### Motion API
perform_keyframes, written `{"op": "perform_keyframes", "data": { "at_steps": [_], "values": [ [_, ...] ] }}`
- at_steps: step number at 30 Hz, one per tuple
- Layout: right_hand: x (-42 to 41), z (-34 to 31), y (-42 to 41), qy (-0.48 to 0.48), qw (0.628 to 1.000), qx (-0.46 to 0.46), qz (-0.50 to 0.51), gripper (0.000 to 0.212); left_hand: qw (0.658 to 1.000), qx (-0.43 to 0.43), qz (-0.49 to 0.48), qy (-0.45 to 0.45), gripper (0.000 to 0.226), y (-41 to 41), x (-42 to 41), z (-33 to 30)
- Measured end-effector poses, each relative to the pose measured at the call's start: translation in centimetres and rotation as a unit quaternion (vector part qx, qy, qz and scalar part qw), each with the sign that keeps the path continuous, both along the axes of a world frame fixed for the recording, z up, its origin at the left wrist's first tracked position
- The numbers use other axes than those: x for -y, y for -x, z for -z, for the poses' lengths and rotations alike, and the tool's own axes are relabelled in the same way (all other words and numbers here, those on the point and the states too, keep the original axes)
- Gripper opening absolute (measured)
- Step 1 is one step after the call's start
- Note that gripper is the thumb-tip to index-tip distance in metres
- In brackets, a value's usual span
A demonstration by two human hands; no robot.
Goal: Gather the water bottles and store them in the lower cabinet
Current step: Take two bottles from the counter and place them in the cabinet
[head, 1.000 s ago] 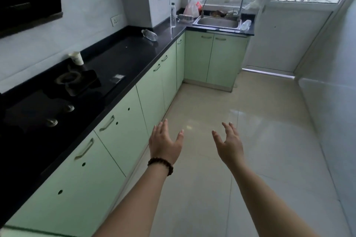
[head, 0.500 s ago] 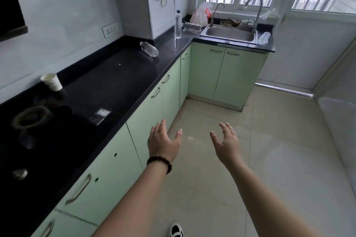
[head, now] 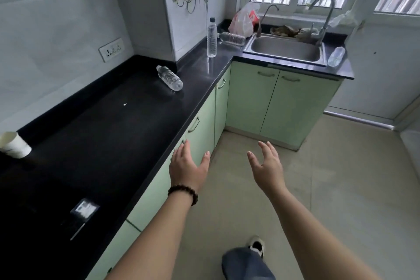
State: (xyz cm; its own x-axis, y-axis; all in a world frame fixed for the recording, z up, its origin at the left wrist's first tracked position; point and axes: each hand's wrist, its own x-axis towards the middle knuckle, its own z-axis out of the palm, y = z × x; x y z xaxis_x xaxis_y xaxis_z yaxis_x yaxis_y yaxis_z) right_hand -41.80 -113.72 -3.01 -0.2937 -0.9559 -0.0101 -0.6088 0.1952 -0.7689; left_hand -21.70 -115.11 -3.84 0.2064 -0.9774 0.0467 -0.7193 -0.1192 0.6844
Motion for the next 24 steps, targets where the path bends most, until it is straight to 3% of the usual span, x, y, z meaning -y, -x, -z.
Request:
{"op": "perform_keyframes", "data": {
  "at_steps": [7,15,24],
  "values": [
    [16.1,1.4,3.4,-0.006,0.999,0.012,-0.039,0.056,0.999,-0.010,-0.052,-0.012,0.075,3.4,14.5,1.1],
    [35.4,-1.8,6.2,0.001,0.991,-0.010,-0.132,0.056,0.986,-0.020,-0.165,-0.016,0.075,5.6,30.0,-0.9],
    [48.7,-0.5,3.8,-0.017,0.979,-0.002,-0.201,0.055,0.965,0.021,-0.259,-0.033,0.079,3.0,41.3,0.1]
  ]
}}
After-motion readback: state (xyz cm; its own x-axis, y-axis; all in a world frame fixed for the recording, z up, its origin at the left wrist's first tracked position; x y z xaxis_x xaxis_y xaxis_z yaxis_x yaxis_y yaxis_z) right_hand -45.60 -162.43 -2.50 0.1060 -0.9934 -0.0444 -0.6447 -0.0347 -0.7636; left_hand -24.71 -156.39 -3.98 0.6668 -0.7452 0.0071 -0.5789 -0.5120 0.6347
